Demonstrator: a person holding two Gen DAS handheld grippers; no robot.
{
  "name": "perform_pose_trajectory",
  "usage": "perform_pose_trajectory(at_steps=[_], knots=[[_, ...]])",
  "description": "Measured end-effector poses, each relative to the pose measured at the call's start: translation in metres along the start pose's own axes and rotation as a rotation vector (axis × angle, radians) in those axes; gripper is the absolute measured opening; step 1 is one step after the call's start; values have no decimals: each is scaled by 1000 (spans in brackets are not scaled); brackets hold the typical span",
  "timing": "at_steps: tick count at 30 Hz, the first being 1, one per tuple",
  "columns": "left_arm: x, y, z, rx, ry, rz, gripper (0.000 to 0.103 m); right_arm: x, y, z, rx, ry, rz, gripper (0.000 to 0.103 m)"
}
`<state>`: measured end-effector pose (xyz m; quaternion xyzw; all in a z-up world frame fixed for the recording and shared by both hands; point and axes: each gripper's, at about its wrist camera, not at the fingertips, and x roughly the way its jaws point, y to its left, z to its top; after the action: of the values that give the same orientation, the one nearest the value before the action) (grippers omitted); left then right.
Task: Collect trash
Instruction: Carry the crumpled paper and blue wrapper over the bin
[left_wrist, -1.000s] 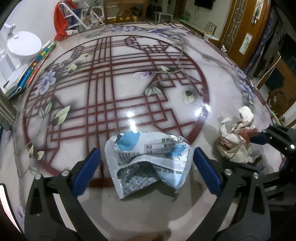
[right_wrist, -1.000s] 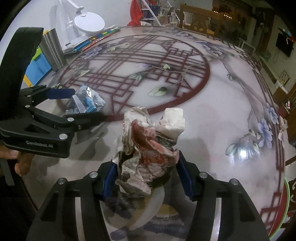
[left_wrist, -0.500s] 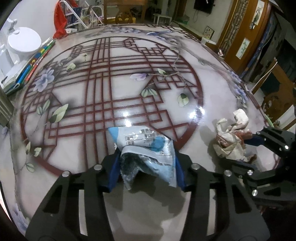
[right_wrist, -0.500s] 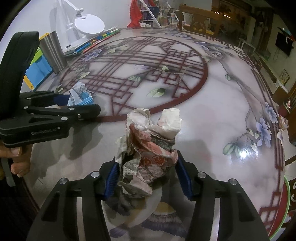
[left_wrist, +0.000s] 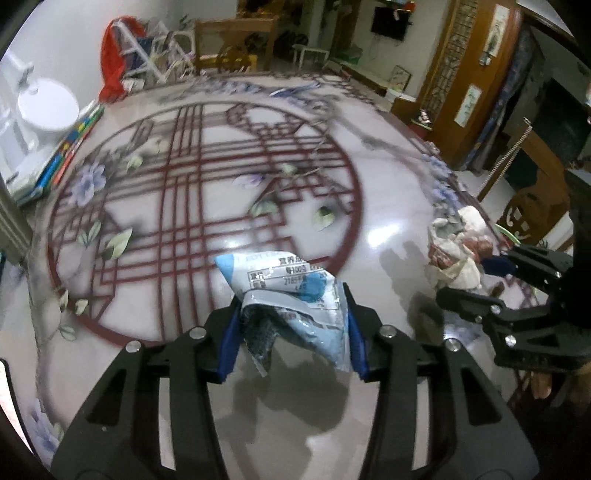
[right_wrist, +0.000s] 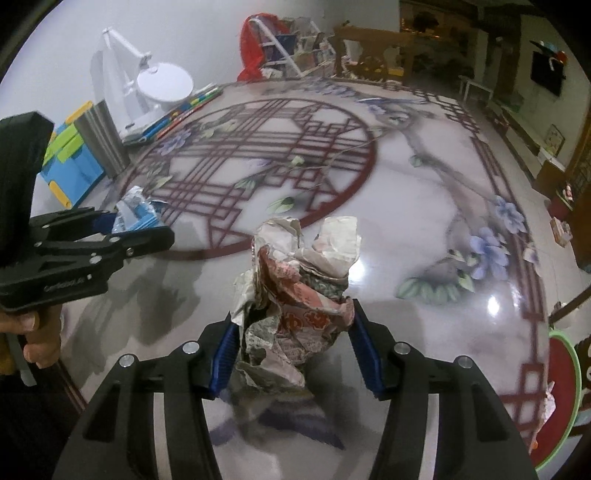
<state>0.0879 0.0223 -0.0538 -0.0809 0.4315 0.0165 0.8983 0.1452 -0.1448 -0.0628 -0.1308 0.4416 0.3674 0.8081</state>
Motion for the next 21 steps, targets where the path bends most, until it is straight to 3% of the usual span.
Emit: perform_pose_trajectory(at_steps=[8,21], knots=[[-12,-50,14,94,-28,-49,46,-38,-28,-8,64,-65,-34,53],[-2,-138,46,163,-35,-182,46,-108,-120,-29,229,-171,-139,53]])
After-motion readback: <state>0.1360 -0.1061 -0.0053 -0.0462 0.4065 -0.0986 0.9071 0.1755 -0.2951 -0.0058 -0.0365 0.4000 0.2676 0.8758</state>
